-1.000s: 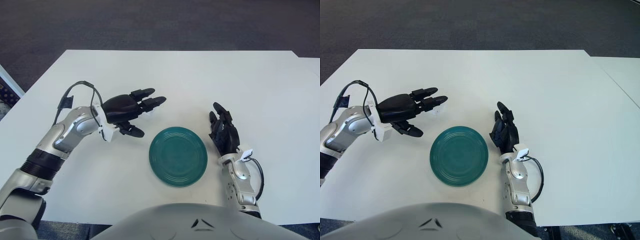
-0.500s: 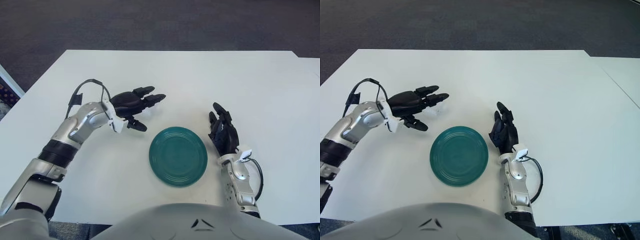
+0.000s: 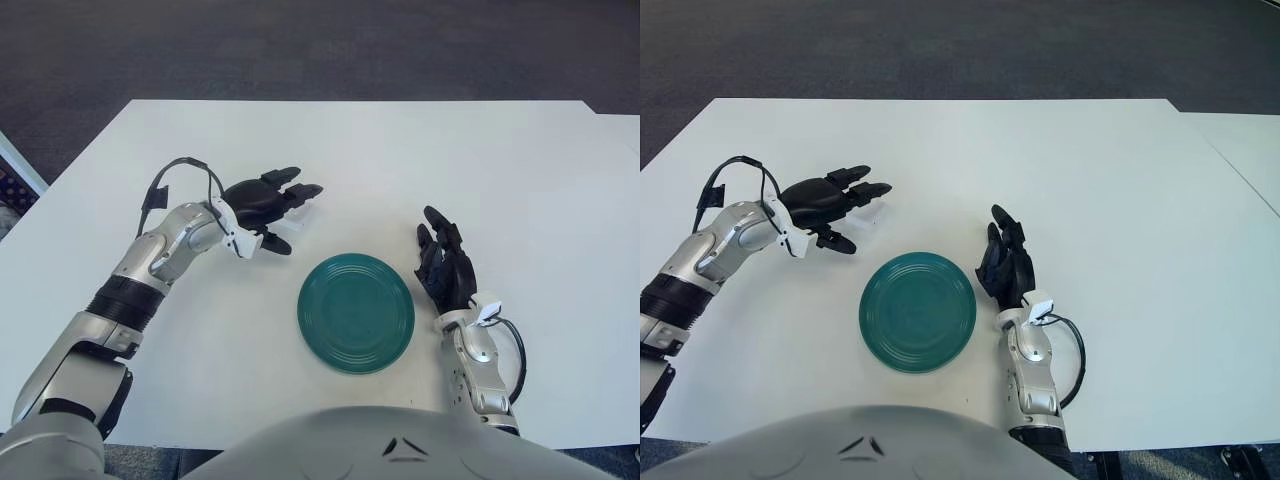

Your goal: Put the charger into the plate.

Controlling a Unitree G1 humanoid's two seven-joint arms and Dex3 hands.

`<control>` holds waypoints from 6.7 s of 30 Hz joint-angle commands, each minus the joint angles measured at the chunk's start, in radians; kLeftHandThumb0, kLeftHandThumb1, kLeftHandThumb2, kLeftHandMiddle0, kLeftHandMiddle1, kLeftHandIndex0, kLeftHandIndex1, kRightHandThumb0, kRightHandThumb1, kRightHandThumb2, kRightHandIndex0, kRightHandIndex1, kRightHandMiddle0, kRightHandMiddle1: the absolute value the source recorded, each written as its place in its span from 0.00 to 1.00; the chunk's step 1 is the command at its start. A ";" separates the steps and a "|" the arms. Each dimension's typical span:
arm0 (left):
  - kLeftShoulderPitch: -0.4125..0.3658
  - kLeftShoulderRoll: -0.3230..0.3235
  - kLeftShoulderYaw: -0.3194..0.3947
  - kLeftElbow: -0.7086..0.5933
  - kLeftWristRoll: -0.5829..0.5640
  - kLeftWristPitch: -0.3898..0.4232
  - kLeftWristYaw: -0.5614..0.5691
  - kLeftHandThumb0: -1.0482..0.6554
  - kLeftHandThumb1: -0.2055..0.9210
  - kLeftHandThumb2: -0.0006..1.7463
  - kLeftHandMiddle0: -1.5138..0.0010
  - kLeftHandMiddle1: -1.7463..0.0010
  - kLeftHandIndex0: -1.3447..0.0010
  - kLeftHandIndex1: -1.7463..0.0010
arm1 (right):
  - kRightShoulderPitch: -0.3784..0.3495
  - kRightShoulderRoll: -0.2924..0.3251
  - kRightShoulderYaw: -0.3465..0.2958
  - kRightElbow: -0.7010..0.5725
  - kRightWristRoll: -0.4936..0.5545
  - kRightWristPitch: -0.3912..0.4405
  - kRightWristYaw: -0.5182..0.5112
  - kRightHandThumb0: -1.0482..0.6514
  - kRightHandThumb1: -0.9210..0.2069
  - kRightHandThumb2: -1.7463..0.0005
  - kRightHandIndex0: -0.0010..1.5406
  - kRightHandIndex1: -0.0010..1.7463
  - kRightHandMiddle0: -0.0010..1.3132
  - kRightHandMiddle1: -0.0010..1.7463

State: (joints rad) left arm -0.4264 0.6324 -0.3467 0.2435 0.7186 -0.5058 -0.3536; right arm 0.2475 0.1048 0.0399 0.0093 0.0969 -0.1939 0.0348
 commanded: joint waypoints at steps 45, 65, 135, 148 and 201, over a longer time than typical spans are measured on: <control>-0.330 -0.221 -0.359 0.800 0.318 -0.031 0.468 0.00 1.00 0.33 1.00 1.00 1.00 0.63 | 0.155 0.002 0.028 0.011 0.020 -0.052 0.014 0.10 0.00 0.52 0.07 0.00 0.00 0.31; -0.353 -0.281 -0.415 0.992 0.253 -0.011 0.548 0.00 1.00 0.31 1.00 1.00 0.99 0.59 | 0.221 0.004 0.040 0.024 -0.108 -0.233 -0.049 0.03 0.00 0.50 0.09 0.00 0.00 0.26; -0.280 -0.411 -0.210 1.023 -0.068 0.201 0.576 0.38 0.66 0.59 0.31 0.00 0.67 0.00 | 0.156 -0.028 -0.019 0.096 -0.013 -0.219 0.008 0.03 0.00 0.49 0.10 0.00 0.00 0.27; -0.284 -0.401 -0.230 1.024 -0.046 0.198 0.629 0.38 0.67 0.59 0.31 0.00 0.68 0.00 | 0.135 -0.026 -0.036 0.124 0.013 -0.215 0.031 0.05 0.00 0.50 0.10 0.00 0.00 0.30; -0.336 -0.331 -0.186 0.815 -0.061 0.091 0.546 0.38 0.70 0.56 0.34 0.00 0.70 0.00 | 0.085 -0.014 -0.055 0.206 -0.038 -0.288 0.012 0.02 0.00 0.49 0.13 0.01 0.00 0.31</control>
State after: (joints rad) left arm -0.7690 0.2889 -0.5317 1.0964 0.6493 -0.4049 0.2025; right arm 0.2977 0.0952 -0.0053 0.1083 0.0460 -0.5141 0.0433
